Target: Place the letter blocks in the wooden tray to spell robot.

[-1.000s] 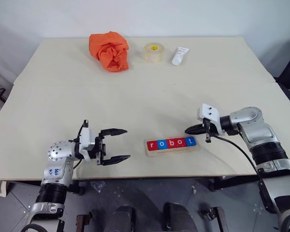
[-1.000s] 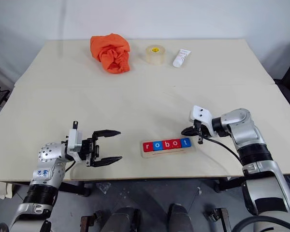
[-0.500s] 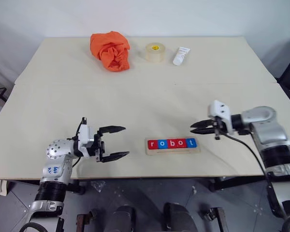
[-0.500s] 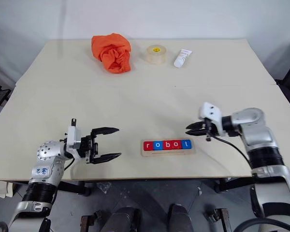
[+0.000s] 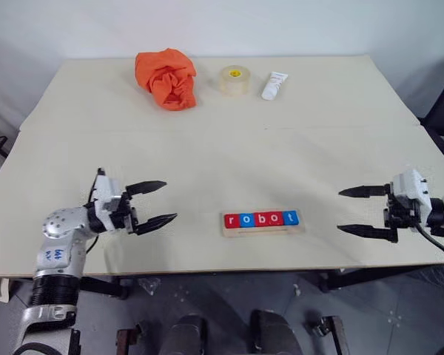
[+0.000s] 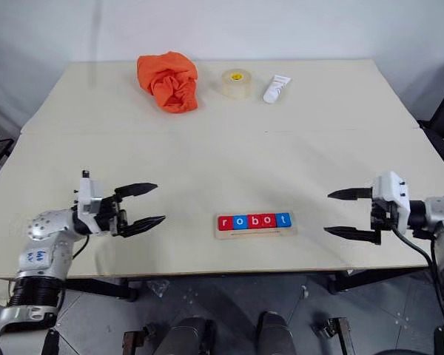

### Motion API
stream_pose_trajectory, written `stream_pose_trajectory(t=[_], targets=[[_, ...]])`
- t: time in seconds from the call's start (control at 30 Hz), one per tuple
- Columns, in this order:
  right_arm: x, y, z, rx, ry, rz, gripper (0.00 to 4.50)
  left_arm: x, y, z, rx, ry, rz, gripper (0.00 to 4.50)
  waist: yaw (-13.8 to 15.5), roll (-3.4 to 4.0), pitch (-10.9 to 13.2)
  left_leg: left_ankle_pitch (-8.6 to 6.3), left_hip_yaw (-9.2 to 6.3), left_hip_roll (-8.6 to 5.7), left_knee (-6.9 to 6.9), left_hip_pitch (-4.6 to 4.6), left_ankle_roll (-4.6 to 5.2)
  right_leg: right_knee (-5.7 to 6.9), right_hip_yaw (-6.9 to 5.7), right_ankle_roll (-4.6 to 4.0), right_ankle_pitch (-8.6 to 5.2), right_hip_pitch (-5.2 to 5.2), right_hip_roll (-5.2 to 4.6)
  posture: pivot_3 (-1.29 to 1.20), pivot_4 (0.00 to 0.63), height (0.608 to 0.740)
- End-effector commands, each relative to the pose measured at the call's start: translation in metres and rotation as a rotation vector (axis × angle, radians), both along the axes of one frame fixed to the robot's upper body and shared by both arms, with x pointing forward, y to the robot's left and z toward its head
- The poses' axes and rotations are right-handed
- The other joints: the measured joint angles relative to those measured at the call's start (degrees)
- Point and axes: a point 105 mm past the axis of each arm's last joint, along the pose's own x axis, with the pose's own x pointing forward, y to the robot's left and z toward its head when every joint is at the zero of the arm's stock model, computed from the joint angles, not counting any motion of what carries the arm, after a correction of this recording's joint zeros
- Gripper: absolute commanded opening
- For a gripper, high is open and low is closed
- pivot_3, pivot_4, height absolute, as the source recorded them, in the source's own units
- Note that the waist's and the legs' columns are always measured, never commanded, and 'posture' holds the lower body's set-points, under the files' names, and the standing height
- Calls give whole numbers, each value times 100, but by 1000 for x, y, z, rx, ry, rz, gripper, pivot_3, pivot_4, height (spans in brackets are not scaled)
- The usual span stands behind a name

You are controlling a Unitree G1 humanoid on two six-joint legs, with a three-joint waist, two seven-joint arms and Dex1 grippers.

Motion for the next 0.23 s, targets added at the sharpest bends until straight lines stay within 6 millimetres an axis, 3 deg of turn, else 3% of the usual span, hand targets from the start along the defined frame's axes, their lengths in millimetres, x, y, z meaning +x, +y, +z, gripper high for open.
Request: stream_pose_trajectory(t=[0.03, 0.23], targets=[[-13, -6, 9, 13, -32, 63, 4448, -7, 15, 4, 1, -10, -12, 4500, 0, 0, 0, 0, 0, 0, 0, 2, 0, -2, 0, 0, 0, 3, 0, 0, 150, 740], [-13, -11, 9, 34, -35, 53, 4448, -12, 20, 11, -6, -50, -72, 4500, 0, 0, 0, 0, 1, 2, 0, 8, 0, -6, 1, 0, 0, 10, 0, 0, 150, 740]])
